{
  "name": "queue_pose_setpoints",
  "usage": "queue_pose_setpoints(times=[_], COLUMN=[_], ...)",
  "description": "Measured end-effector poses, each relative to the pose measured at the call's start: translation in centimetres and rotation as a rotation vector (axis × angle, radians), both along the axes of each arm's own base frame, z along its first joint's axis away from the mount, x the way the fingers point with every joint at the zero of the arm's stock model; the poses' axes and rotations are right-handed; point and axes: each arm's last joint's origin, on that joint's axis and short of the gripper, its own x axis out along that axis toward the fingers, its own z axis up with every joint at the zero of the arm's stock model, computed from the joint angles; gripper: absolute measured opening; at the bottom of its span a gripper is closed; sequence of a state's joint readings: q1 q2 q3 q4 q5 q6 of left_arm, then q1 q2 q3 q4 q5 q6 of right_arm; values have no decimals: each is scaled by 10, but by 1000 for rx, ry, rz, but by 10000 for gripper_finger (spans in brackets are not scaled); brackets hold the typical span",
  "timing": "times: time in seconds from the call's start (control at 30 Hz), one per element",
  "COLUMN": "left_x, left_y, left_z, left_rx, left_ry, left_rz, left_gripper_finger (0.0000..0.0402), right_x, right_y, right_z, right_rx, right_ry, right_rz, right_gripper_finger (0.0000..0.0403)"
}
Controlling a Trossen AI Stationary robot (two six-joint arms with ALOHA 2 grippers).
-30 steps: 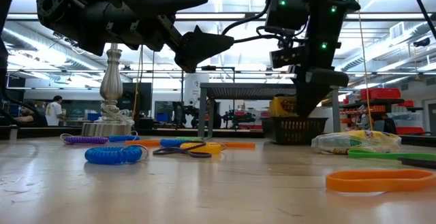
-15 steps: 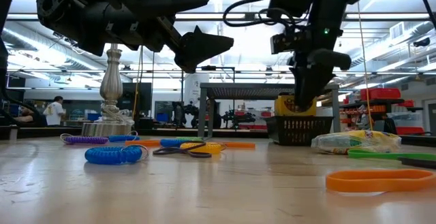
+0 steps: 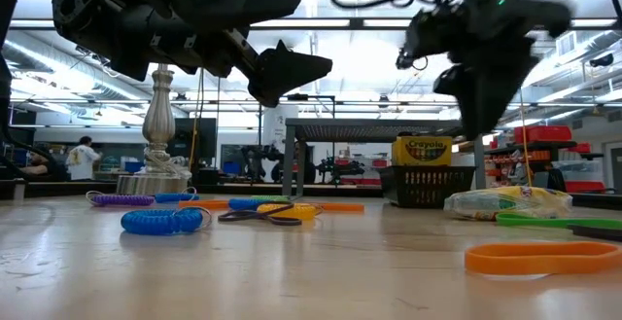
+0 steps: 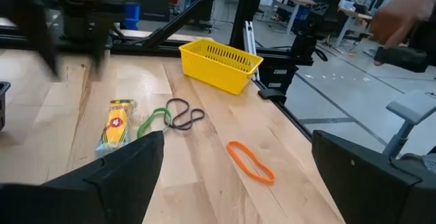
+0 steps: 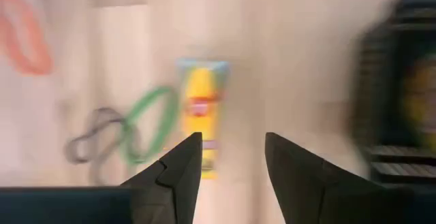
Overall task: Pick & Place Office Desk Supplies
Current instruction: Put the yellow crayon box into the top black bin
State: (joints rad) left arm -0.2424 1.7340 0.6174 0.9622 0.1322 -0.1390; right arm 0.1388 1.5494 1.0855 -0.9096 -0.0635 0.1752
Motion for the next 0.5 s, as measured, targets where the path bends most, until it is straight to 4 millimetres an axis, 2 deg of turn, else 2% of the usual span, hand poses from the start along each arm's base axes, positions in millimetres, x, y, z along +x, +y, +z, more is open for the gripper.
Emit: queue_pose_setpoints(times=[0.13,0.27,0.5], left_x=[0,0,0], left_y=[0,0,0], left_z=[0,0,1], left_rx=[1,1,-2], left_ry=[0,0,-12], left_rz=[0,1,0], left_gripper_finger=[374,374,374], right_x=[-4,-4,6], right_y=[22,33,36], right_z=[0,-1,-29], right_rx=[26,4,-45], right_ry=[7,-11,33], right_rz=[18,5,4], right_gripper_finger=[169,169,170])
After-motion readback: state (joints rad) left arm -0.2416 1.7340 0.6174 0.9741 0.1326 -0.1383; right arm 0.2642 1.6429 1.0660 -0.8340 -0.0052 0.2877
